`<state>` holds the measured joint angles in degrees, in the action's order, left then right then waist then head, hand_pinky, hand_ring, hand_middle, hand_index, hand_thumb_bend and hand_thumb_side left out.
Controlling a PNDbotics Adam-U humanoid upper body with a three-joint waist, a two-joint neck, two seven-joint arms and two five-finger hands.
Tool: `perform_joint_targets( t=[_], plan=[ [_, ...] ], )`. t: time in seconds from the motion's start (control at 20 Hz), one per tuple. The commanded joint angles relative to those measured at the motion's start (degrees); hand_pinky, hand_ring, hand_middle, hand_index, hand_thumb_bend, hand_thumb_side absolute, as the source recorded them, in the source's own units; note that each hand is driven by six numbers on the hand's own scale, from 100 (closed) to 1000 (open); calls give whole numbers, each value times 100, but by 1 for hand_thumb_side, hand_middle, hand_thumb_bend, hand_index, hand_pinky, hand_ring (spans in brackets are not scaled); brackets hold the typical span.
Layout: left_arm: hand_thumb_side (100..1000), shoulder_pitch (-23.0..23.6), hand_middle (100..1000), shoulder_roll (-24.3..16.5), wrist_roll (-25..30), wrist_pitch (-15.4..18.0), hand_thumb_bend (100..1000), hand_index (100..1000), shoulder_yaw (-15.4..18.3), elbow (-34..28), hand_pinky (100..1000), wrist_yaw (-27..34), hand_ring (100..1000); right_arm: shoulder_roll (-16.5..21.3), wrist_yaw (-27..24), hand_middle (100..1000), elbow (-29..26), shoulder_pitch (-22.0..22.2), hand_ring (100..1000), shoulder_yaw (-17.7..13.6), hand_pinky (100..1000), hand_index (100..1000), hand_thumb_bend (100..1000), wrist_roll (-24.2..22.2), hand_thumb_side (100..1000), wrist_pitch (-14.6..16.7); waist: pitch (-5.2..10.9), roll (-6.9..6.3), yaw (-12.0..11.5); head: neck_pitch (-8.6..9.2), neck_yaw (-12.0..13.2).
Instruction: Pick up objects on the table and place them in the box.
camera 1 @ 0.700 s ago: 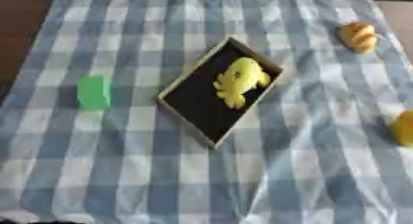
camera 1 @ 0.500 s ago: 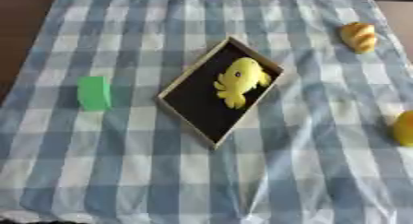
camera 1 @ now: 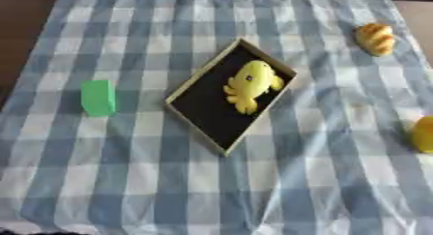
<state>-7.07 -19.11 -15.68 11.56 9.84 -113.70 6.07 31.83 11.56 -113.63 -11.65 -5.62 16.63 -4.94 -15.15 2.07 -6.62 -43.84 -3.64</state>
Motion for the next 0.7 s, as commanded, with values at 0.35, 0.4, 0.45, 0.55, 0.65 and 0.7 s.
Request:
perform_joint_targets(
  t=[0.35, 0.4, 0.45, 0.55, 0.65, 0.7],
  plan=[
    [664, -22, 680, -126, 35, -12, 100, 812, -1, -89, 686, 7, 795, 1596, 263, 766, 393, -699, 947, -5, 900, 848, 100, -549, 515, -985, 198, 20, -18, 1, 3],
    [663, -23, 680, -131, 40, -15, 100, 812, -6, -89, 686, 9, 795, 1775, 269, 786, 679, -861, 958, 30, 903, 857, 100, -654, 523, -1059, 205, 22, -24, -4, -4],
    [663, -24, 680, -135, 45, -17, 100, 812, -11, -89, 686, 12, 795, 1930, 265, 801, 1013, -1039, 969, 77, 904, 864, 100, -759, 531, -1096, 210, 25, -30, -8, -16],
    [664, -27, 680, -139, 57, -23, 100, 812, -25, -89, 686, 20, 795, 2136, 243, 826, 1774, -1430, 986, 195, 906, 874, 100, -943, 545, -1036, 220, 33, -43, -10, -42],
    [666, -23, 680, -141, 76, -34, 100, 812, -44, -89, 685, 30, 795, 2210, 249, 862, 2498, -1798, 1000, 308, 909, 891, 100, -1072, 559, -830, 227, 36, -53, -16, -58],
    [666, -23, 680, -146, 85, -39, 100, 812, -52, -89, 685, 34, 795, 2218, 276, 902, 2850, -1969, 1000, 371, 917, 915, 100, -1144, 586, -708, 230, 36, -59, -22, -65]
  ],
)
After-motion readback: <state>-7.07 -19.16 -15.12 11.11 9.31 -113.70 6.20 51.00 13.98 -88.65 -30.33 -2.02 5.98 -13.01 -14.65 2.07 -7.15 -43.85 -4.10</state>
